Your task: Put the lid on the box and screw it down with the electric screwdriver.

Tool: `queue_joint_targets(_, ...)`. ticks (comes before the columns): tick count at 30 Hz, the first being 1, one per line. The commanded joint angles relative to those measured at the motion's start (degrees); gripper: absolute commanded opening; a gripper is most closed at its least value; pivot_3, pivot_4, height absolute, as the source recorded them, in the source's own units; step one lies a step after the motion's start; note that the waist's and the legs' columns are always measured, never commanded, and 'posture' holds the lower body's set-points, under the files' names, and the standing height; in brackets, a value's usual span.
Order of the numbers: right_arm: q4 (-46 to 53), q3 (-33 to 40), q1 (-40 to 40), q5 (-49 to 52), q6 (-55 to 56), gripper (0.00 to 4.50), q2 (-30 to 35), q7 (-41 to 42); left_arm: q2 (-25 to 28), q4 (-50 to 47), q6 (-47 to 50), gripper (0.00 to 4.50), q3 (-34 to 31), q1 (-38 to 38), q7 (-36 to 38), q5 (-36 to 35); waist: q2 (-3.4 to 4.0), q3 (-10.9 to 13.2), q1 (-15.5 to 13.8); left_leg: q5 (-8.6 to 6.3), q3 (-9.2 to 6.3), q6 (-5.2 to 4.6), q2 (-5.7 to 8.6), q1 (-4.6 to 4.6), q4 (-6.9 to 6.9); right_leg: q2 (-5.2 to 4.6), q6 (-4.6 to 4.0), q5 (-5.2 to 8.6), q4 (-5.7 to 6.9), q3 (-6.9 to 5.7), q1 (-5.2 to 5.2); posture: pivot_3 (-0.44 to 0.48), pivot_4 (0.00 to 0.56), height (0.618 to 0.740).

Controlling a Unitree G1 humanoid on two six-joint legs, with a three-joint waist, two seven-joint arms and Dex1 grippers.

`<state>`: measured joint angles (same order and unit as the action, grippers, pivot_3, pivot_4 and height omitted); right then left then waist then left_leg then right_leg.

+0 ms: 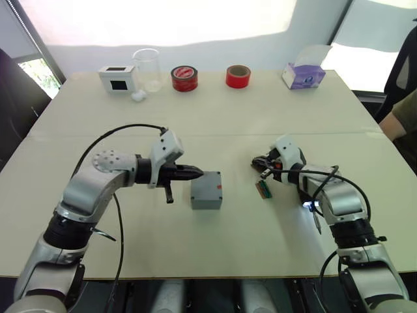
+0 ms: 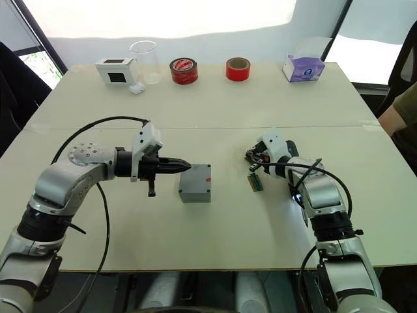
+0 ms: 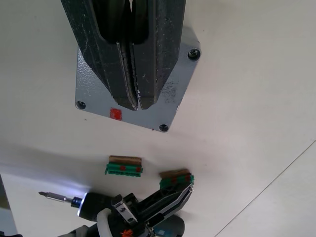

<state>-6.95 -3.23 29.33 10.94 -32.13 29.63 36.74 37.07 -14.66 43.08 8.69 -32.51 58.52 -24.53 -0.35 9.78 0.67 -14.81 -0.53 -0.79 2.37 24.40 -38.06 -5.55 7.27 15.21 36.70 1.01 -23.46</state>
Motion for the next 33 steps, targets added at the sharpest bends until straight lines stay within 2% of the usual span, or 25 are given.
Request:
queue_joint_targets(1, 2.02, 0.59, 0.75, 0.38, 0.18, 0.05, -0.08, 0.50, 0.22, -1.79, -0.26, 0.00, -1.44, -1.19, -0.18, -1.36, 0.00, 0.00, -0.01, 0.00, 0.00, 0.00, 0.00, 0.00, 0.00, 0.00, 0.00, 0.00, 0.00, 0.00, 0.00, 0.000, 0.150, 0.740)
queue_joint_targets(16, 11.88, 6.17, 0.06, 6.97, -6.07, 0.05, -1.44, -0.54, 0.14, 1.20, -0.42, 0.00, -2.33, -0.87, -0.15, -2.40, 0.00, 0.00, 0.03, 0.00, 0.00, 0.00, 0.00, 0.00, 0.00, 0.00, 0.00, 0.00, 0.02, 0.00, -0.01, 0.000, 0.150, 0.740)
queue_joint_targets(25, 26.03, 2.80, -4.77, 14.79, -8.47, 0.05, -3.21, 3.68, 5.86, 0.57, -0.11, 0.00, -3.22, 2.26, 2.68, -3.06, 0.00, 0.00, 0.00, -0.01, -0.01, -0.01, 0.00, 0.00, 0.00, 0.00, -0.01, 0.00, 0.05, 0.01, -0.03, 0.000, 0.150, 0.740)
queue_joint_targets(33, 26.53, -1.65, -5.84, 13.34, -7.22, 0.05, -3.64, 3.50, 6.29, -0.63, 0.48, 0.00, -3.19, 3.09, 1.97, -3.53, 0.00, 0.00, -0.06, -0.01, -0.03, -0.01, 0.01, 0.00, 0.00, -0.01, -0.01, 0.01, 0.06, 0.00, -0.02, 0.000, 0.150, 0.740)
